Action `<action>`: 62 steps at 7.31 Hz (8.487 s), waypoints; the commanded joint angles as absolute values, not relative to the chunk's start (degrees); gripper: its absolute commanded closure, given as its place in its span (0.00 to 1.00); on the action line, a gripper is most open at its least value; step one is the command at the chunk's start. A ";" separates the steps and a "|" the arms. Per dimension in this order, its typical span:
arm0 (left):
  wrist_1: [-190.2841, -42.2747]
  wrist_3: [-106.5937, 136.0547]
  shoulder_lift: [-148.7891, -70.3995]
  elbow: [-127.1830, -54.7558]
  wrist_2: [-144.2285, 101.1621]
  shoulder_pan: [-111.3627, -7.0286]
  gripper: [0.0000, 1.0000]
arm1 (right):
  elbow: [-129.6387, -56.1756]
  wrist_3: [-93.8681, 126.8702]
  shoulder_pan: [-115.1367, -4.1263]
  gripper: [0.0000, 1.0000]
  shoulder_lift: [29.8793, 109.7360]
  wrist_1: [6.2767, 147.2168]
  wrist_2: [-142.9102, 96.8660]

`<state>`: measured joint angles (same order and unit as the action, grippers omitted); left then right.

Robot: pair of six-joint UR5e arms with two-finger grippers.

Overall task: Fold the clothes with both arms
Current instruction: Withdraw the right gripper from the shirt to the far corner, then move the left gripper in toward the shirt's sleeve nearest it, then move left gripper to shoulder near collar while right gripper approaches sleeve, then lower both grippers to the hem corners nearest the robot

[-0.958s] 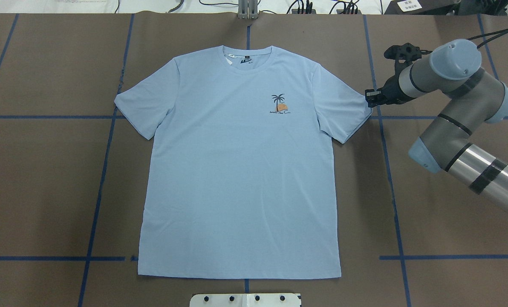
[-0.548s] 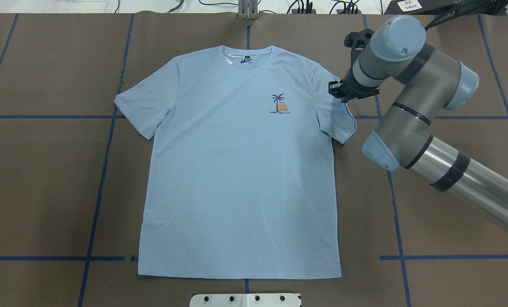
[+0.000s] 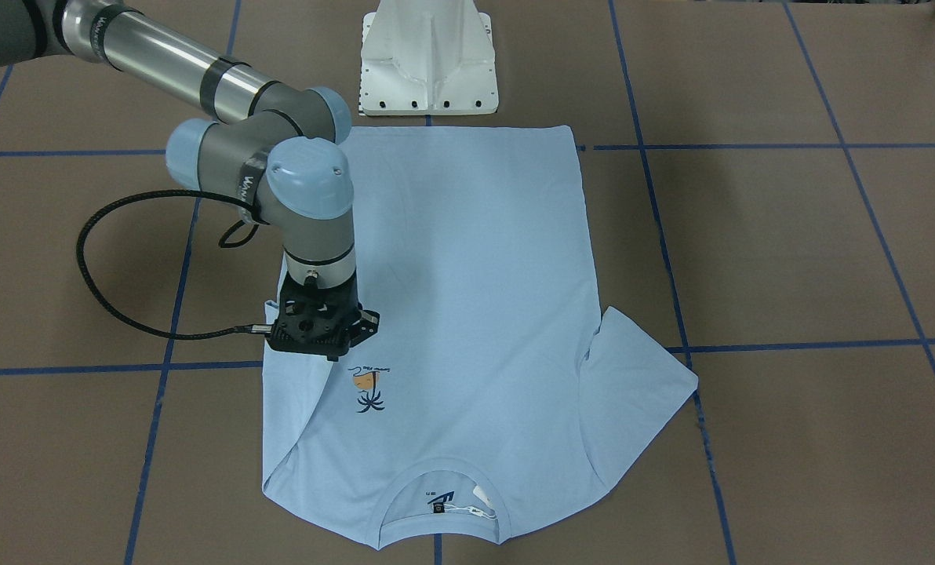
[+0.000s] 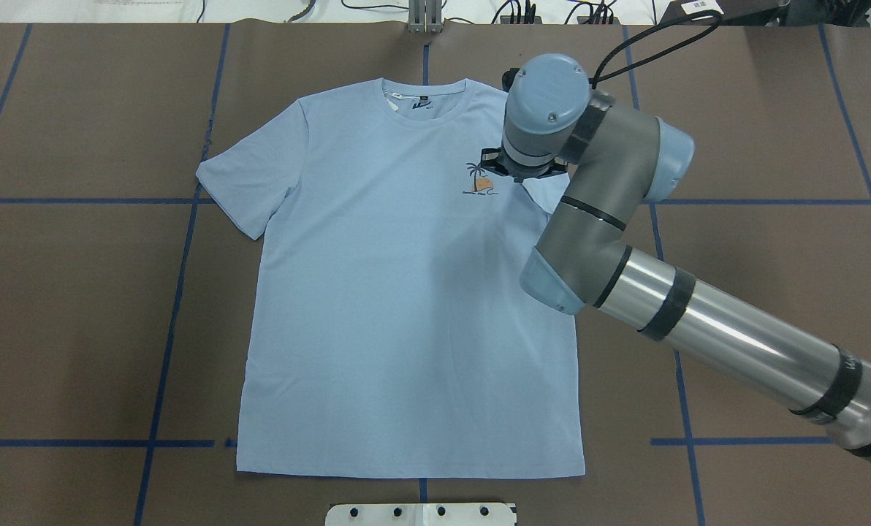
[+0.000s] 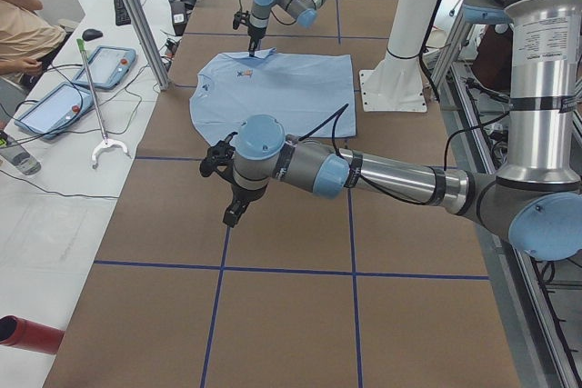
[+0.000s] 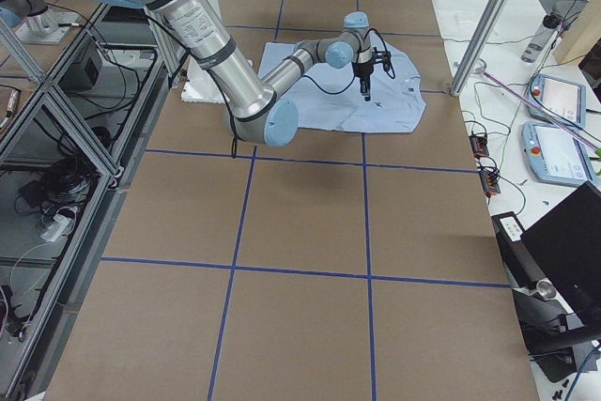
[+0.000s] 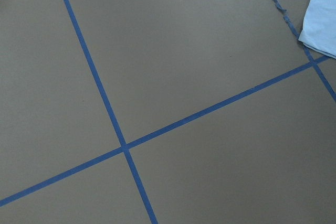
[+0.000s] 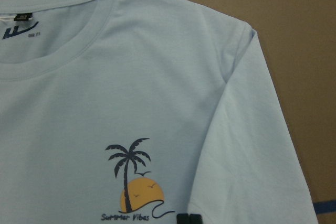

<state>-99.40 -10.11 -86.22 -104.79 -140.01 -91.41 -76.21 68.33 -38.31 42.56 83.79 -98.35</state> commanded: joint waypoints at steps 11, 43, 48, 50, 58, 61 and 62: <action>-100.81 9.84 -94.98 -103.80 -137.92 -81.44 0.00 | -71.26 52.45 -51.63 0.00 36.81 85.67 -113.86; -124.80 80.95 -134.62 -65.69 -113.38 -43.07 1.00 | -80.16 30.50 -65.30 0.00 53.09 85.08 -126.83; -124.81 77.36 -132.56 -69.74 -113.73 -43.07 0.00 | -83.90 33.91 -62.24 0.00 55.26 84.99 -126.83; -124.80 76.03 -124.41 -82.02 -116.35 -43.07 0.00 | -93.81 45.37 -57.68 0.00 60.79 84.90 -126.65; -125.42 90.22 -92.64 -119.09 -99.46 -19.48 0.00 | -130.25 102.01 -8.13 0.04 88.48 73.78 -82.75; -124.98 95.62 -90.62 -118.22 -91.07 -10.48 0.18 | -128.16 103.54 -3.96 0.04 95.10 62.49 -78.15; -124.98 95.62 -88.96 -118.13 -90.88 -9.07 0.20 | -127.97 103.54 -3.87 0.03 94.92 62.49 -78.13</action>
<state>-125.09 95.15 -90.46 -118.40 -92.11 -11.34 -128.55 103.40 -4.52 94.55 63.39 -78.93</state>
